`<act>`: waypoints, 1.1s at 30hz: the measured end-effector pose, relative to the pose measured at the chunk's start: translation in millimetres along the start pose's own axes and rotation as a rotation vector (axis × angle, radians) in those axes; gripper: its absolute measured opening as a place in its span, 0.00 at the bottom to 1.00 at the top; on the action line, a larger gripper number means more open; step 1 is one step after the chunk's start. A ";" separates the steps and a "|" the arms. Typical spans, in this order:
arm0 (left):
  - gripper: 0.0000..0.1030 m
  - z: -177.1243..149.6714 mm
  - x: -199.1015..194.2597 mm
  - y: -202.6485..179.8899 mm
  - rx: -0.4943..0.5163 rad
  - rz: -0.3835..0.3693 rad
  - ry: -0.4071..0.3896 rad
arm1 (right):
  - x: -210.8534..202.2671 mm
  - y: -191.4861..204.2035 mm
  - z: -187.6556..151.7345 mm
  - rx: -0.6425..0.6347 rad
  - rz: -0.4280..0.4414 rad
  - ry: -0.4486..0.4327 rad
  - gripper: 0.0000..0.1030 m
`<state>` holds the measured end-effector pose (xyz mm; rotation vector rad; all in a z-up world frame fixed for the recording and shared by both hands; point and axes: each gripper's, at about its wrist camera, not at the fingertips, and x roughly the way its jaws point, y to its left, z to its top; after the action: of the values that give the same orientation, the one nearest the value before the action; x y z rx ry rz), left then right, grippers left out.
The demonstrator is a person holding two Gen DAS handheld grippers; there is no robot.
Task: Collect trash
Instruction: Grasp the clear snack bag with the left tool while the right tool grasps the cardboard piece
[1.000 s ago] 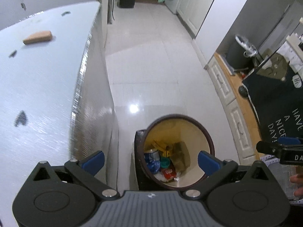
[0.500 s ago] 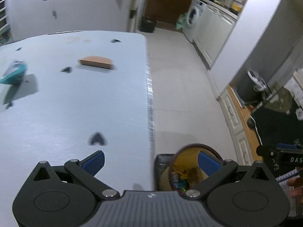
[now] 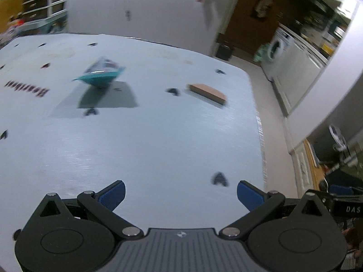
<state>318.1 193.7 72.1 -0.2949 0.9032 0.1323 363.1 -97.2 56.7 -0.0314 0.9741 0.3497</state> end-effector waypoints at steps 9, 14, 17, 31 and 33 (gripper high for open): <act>1.00 21.9 -4.3 54.8 -0.141 0.061 -0.044 | 24.6 56.2 31.2 -0.124 0.092 -0.012 1.00; 1.00 48.7 2.2 77.9 -0.231 0.048 -0.086 | 42.3 73.6 53.9 -0.168 0.119 -0.056 1.00; 1.00 69.3 11.2 90.4 -0.304 0.015 -0.112 | 52.2 79.3 65.5 -0.180 0.127 -0.079 1.00; 1.00 128.4 89.5 140.7 -0.783 -0.111 -0.238 | 114.6 95.1 102.1 -0.322 0.078 -0.186 1.00; 1.00 127.5 99.6 146.1 -0.853 -0.119 -0.257 | 124.3 99.5 107.4 -0.367 0.066 -0.203 1.00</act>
<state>440.8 370.8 39.1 -1.0962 0.5297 0.4355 482.6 50.6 29.2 -0.2927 0.7021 0.5784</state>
